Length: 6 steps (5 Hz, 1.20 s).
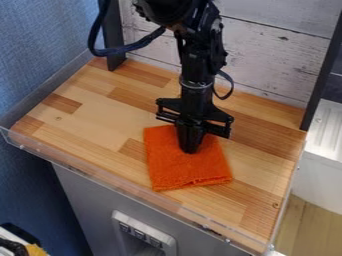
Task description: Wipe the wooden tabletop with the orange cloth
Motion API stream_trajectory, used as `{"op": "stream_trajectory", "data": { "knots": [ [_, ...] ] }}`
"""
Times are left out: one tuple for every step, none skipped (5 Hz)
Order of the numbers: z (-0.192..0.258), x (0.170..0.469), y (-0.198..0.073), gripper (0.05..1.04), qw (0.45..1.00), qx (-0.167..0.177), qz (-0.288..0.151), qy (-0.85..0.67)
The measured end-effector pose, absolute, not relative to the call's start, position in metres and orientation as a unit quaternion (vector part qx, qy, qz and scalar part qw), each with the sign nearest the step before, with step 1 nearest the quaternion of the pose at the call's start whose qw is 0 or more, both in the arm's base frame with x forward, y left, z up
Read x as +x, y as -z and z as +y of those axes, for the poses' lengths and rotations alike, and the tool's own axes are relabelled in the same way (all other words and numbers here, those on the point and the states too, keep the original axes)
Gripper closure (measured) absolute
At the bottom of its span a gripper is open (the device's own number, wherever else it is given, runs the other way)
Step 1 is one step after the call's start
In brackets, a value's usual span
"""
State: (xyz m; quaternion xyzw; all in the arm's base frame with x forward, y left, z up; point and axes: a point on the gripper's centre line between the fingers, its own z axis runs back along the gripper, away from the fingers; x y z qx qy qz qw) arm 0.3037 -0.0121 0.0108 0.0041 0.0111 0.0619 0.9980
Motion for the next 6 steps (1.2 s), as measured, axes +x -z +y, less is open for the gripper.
{"op": "stream_trajectory", "data": {
  "knots": [
    [-0.014, 0.315, -0.01, 1.025, 0.999, 0.001, 0.012, -0.051],
    [-0.016, 0.327, -0.009, 1.025, 0.999, -0.004, 0.007, -0.044],
    [-0.017, 0.332, -0.009, 1.025, 0.999, -0.004, 0.003, -0.038],
    [-0.021, 0.34, -0.009, 1.025, 1.0, -0.004, -0.002, -0.029],
    [-0.021, 0.342, -0.01, 1.025, 1.0, -0.003, -0.001, -0.021],
    [-0.022, 0.347, -0.011, 0.999, 1.0, -0.002, 0.004, -0.012]
  ]
}}
